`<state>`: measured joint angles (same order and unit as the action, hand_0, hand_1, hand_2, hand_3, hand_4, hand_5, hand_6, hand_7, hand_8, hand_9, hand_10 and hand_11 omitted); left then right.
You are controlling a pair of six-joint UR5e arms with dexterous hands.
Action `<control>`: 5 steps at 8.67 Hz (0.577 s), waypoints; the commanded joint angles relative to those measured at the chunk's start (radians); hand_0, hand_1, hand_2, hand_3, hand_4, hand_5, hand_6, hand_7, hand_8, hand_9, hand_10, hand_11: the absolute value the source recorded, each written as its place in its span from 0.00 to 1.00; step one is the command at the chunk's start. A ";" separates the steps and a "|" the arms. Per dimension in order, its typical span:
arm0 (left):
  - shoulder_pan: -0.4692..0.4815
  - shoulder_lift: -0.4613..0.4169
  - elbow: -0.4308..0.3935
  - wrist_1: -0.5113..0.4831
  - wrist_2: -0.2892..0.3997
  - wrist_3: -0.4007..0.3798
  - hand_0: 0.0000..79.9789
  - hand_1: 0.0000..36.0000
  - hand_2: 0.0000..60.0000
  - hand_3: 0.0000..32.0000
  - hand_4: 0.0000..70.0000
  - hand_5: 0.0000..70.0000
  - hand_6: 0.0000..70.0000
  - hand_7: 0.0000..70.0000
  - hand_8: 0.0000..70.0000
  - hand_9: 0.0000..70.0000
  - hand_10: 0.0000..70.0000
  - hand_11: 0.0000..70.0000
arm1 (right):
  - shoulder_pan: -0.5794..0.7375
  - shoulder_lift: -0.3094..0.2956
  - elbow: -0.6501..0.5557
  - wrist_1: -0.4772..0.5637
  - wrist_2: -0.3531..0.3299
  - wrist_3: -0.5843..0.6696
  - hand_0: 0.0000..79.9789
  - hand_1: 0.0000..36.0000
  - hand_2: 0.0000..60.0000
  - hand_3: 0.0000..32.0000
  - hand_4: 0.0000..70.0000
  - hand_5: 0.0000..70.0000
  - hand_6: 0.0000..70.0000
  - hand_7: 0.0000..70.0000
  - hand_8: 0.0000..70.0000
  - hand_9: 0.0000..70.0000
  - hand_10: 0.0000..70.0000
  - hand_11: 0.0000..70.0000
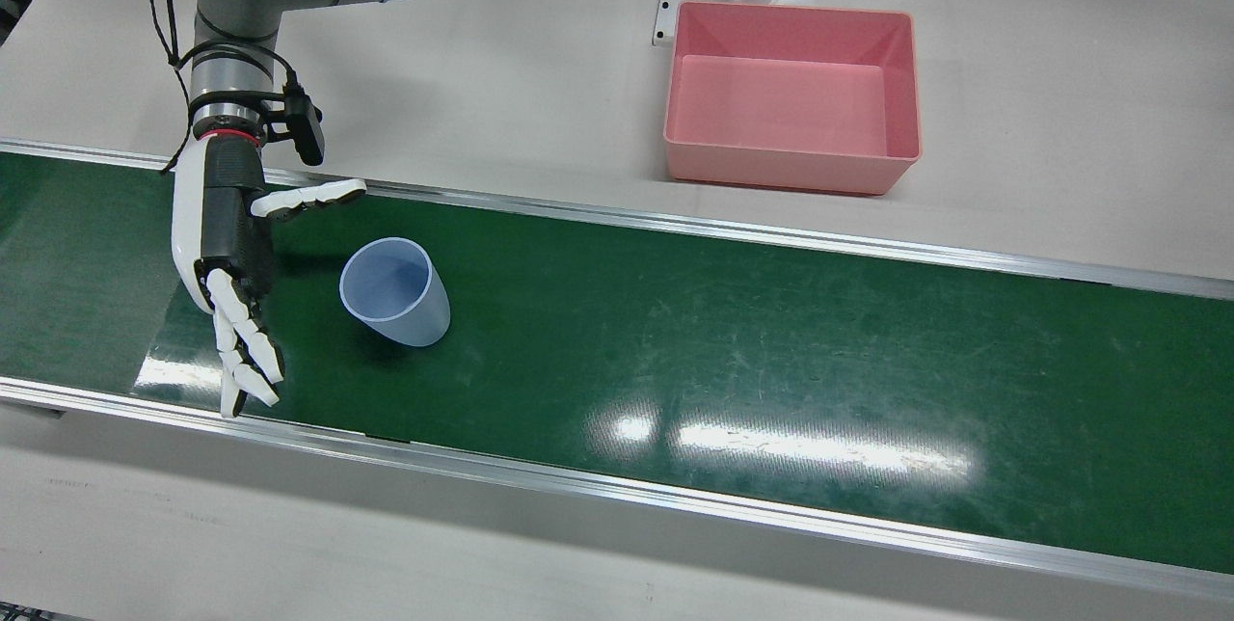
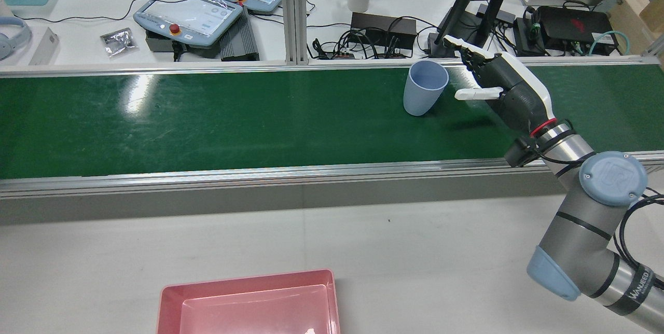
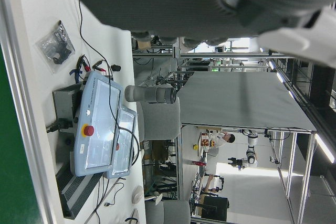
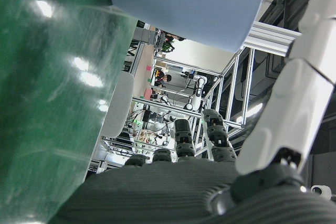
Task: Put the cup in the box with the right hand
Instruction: 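Close the right hand fingers around the blue cup on the belt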
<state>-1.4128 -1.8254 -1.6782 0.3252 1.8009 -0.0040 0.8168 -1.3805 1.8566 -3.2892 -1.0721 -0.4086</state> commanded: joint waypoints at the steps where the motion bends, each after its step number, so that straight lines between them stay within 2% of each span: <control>1: 0.000 0.000 0.000 0.000 0.000 -0.001 0.00 0.00 0.00 0.00 0.00 0.00 0.00 0.00 0.00 0.00 0.00 0.00 | -0.007 0.000 0.000 0.000 0.011 0.001 0.57 0.33 0.08 0.00 0.00 0.05 0.07 0.31 0.00 0.06 0.00 0.00; 5: 0.000 0.000 0.000 0.000 0.000 -0.001 0.00 0.00 0.00 0.00 0.00 0.00 0.00 0.00 0.00 0.00 0.00 0.00 | -0.014 0.000 -0.002 -0.003 0.011 0.001 0.56 0.33 0.09 0.00 0.00 0.05 0.07 0.31 0.00 0.06 0.00 0.00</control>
<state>-1.4128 -1.8254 -1.6782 0.3252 1.8008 -0.0045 0.8062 -1.3805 1.8553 -3.2911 -1.0617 -0.4085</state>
